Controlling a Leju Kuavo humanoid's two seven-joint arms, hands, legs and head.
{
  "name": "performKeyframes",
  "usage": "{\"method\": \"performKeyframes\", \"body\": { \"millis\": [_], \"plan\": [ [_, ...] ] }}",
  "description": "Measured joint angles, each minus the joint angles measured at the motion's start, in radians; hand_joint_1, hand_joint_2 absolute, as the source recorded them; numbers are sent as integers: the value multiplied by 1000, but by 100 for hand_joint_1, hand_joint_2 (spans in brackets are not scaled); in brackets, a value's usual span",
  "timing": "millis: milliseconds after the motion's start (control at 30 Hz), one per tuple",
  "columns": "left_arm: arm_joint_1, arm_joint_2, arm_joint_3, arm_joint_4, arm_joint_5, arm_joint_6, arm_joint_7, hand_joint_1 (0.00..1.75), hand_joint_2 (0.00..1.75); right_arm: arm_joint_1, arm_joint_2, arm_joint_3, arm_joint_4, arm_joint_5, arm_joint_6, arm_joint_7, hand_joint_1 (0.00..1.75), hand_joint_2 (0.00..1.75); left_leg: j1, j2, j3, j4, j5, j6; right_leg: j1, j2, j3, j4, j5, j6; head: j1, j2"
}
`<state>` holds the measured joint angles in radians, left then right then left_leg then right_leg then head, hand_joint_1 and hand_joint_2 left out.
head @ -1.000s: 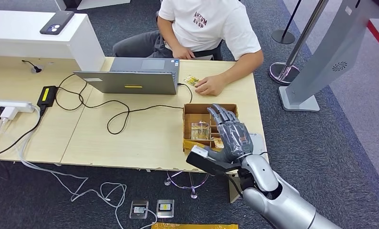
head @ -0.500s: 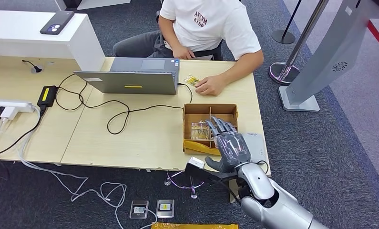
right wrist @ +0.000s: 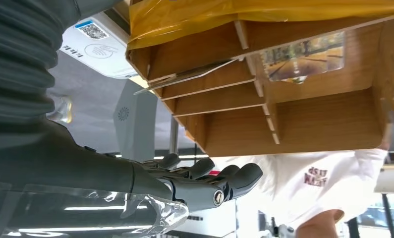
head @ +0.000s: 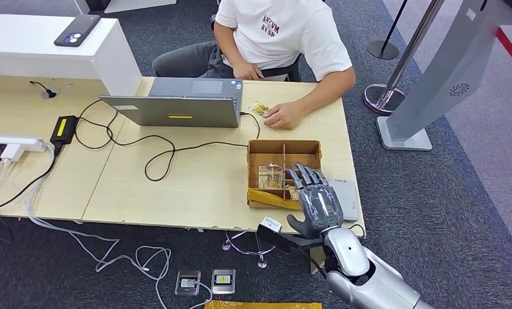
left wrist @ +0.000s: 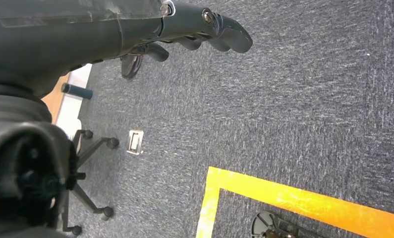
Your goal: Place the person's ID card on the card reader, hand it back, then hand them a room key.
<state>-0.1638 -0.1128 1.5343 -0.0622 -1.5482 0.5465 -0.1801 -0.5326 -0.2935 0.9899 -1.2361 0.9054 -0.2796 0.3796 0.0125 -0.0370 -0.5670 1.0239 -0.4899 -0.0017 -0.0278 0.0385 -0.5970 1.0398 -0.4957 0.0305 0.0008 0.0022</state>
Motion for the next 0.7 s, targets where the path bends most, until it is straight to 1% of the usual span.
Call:
{"method": "performKeyframes", "body": {
  "millis": [333,700],
  "plan": [
    [0,1,0,0,20,2,0,0,0,4,17,-28,86,17,-65,13,0,175,0,0,0,0,0,0,0,0,0,0,0,0,0,0],
    [0,1,0,0,31,2,0,0,0,4,36,-48,136,12,-83,-2,0,175,0,0,0,0,0,0,0,0,0,0,0,0,0,0]
  ]
}}
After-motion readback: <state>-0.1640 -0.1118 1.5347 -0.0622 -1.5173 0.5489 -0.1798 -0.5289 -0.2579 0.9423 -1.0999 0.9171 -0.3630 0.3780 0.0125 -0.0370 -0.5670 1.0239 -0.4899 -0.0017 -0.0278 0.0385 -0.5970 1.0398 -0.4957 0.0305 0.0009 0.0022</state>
